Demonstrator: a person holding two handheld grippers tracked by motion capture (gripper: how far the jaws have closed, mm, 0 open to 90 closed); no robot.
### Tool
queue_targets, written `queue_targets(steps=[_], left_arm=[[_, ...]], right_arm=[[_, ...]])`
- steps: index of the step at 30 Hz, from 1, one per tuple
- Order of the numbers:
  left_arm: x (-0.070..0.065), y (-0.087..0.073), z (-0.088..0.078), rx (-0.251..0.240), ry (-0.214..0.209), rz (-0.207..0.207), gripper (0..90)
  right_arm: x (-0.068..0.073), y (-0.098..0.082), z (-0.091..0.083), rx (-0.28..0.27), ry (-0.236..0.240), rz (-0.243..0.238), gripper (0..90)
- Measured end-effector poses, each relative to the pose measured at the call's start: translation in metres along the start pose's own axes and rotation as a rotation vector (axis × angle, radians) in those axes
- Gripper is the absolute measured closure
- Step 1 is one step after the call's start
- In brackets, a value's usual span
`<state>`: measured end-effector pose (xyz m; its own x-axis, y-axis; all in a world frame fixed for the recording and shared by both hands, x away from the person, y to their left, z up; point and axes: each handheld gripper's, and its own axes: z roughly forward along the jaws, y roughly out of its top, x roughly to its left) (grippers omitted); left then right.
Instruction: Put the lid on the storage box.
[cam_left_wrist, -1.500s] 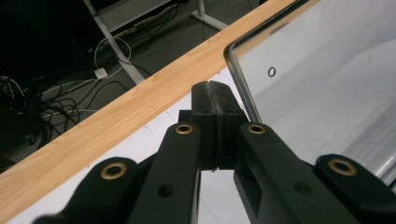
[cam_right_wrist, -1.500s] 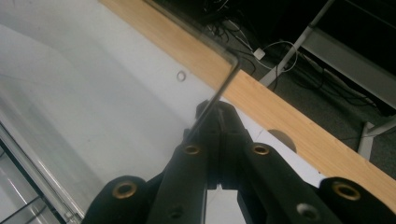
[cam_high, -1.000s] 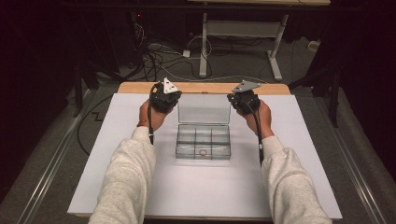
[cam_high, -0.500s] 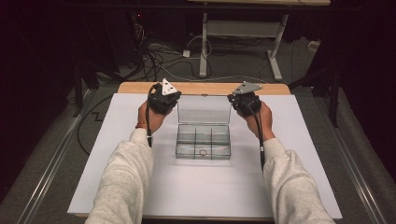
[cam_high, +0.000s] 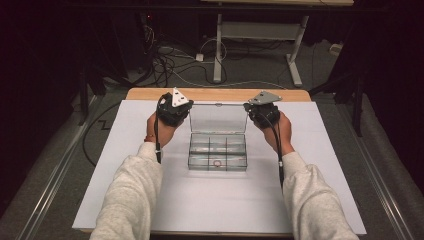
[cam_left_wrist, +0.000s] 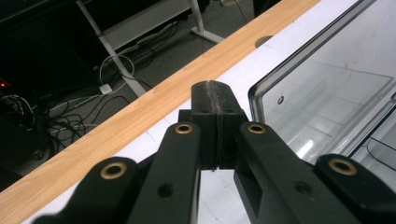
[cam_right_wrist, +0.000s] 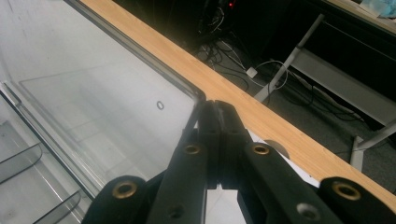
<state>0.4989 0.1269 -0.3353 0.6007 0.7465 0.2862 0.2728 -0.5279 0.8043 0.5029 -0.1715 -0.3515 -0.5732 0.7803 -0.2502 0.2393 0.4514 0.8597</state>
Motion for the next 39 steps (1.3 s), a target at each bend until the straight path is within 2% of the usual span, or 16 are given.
queue_targets(steps=[3, 13, 20, 27, 31, 36, 39], left_arm=[[-0.002, -0.001, -0.002, -0.006, 0.003, 0.003, 87.1], [-0.006, -0.006, -0.007, -0.028, 0.001, -0.001, 87.1], [-0.007, -0.009, -0.009, -0.036, -0.007, 0.002, 87.1], [-0.010, -0.012, -0.011, -0.035, -0.001, 0.019, 87.0], [-0.013, -0.011, -0.012, -0.028, 0.019, 0.037, 87.1], [-0.015, -0.013, -0.013, -0.027, 0.019, 0.046, 87.0], [-0.016, -0.015, -0.014, -0.044, 0.012, 0.044, 87.0]], right_arm=[[0.001, -0.001, -0.001, -0.008, 0.004, 0.008, 90.0], [0.006, -0.007, -0.006, -0.025, -0.008, -0.012, 90.0], [0.008, -0.008, -0.008, -0.030, -0.005, -0.003, 90.0], [0.012, -0.012, -0.009, -0.035, -0.011, -0.014, 90.0], [0.014, -0.015, -0.008, -0.019, -0.014, -0.022, 90.0], [0.014, -0.017, -0.008, -0.018, -0.006, -0.014, 90.0], [0.016, -0.017, -0.010, -0.024, -0.009, -0.019, 90.0]])
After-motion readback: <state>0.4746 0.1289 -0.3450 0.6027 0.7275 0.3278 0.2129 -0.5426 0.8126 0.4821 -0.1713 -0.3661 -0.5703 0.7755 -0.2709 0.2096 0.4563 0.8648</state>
